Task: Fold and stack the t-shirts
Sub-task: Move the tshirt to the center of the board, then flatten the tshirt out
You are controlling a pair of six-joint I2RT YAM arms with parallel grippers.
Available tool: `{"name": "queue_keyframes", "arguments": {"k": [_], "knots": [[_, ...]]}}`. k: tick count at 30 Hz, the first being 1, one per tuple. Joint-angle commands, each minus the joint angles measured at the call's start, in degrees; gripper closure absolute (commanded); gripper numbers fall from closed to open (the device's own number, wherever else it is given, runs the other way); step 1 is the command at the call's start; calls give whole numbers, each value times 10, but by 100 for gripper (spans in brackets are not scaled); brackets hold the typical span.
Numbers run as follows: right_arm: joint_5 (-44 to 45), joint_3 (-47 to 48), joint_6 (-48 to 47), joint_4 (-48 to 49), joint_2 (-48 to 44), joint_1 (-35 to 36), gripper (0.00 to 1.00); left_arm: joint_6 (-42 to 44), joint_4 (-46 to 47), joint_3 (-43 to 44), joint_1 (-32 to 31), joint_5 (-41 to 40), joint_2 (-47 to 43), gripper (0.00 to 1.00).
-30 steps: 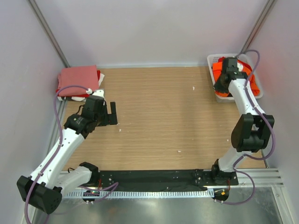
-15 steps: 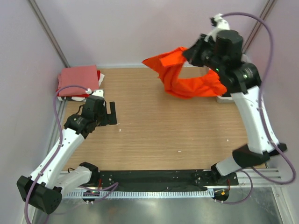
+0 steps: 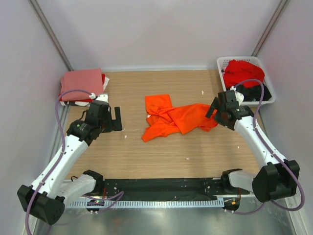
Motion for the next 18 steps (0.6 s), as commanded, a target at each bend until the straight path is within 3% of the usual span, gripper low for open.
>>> {"name": "queue_keyframes", "arguments": {"k": [1, 6, 11, 17, 18], "knots": [[-16, 25, 22, 69, -52, 6, 0, 0, 3, 10, -3, 9, 0, 0], [-8, -11, 45, 81, -79, 102, 0, -13, 5, 4, -6, 23, 0, 1], [-36, -72, 58, 109, -74, 141, 0, -82, 20, -10, -61, 66, 35, 3], [-51, -109, 52, 115, -96, 156, 0, -157, 170, -88, -130, 65, 100, 5], [-61, -111, 50, 113, -101, 155, 0, -161, 232, -115, -130, 69, 108, 6]]}}
